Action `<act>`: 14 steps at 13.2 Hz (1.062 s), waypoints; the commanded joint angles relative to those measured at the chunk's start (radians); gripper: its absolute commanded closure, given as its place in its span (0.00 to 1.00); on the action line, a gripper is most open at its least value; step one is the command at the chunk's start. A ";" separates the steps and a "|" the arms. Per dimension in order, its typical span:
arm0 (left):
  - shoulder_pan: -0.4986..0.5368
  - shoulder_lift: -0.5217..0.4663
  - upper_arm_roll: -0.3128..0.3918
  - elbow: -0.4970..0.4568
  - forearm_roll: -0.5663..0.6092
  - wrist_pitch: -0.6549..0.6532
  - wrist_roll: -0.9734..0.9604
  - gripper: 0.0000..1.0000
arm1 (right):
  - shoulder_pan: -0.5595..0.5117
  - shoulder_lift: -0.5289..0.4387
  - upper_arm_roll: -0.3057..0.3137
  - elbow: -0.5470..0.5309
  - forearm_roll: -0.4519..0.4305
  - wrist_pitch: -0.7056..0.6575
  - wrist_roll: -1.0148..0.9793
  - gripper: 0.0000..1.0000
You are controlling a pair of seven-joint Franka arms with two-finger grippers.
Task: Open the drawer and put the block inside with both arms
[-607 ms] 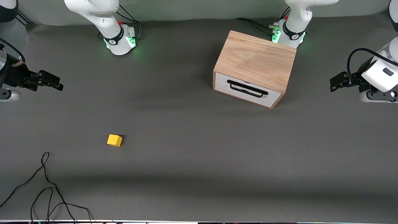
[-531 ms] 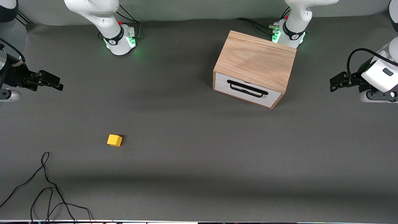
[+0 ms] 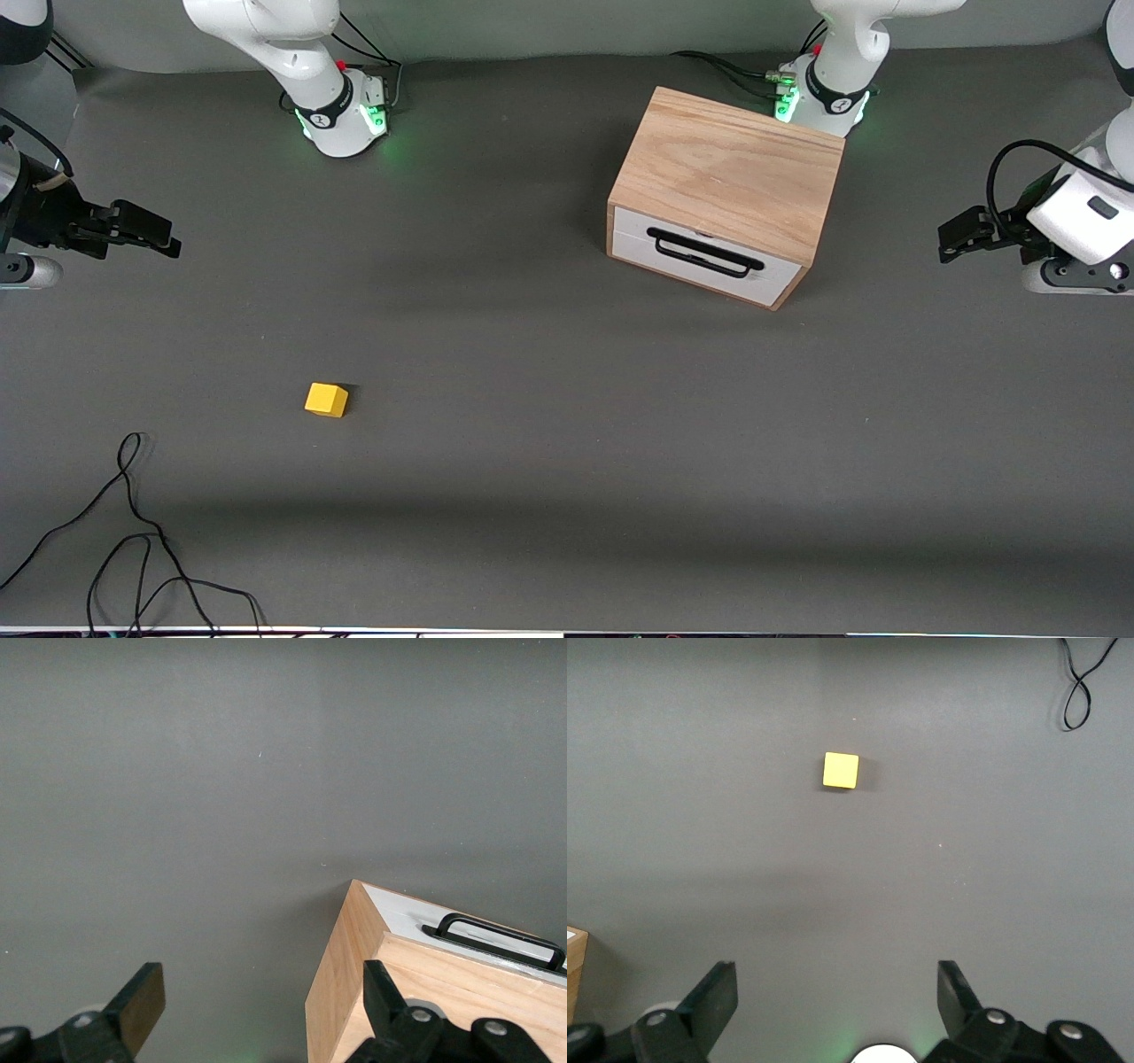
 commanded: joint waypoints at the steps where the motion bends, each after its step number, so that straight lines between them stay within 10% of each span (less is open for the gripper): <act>1: -0.001 0.000 -0.001 0.008 -0.010 -0.017 0.015 0.00 | -0.001 0.001 0.004 0.012 -0.004 -0.013 -0.008 0.00; 6: -0.027 0.000 -0.056 0.010 -0.010 -0.033 -0.133 0.00 | -0.003 0.004 0.002 0.009 -0.002 -0.013 -0.008 0.00; 14: -0.062 0.081 -0.374 0.076 -0.038 0.000 -0.886 0.00 | -0.003 0.022 0.002 0.009 -0.009 -0.006 -0.014 0.00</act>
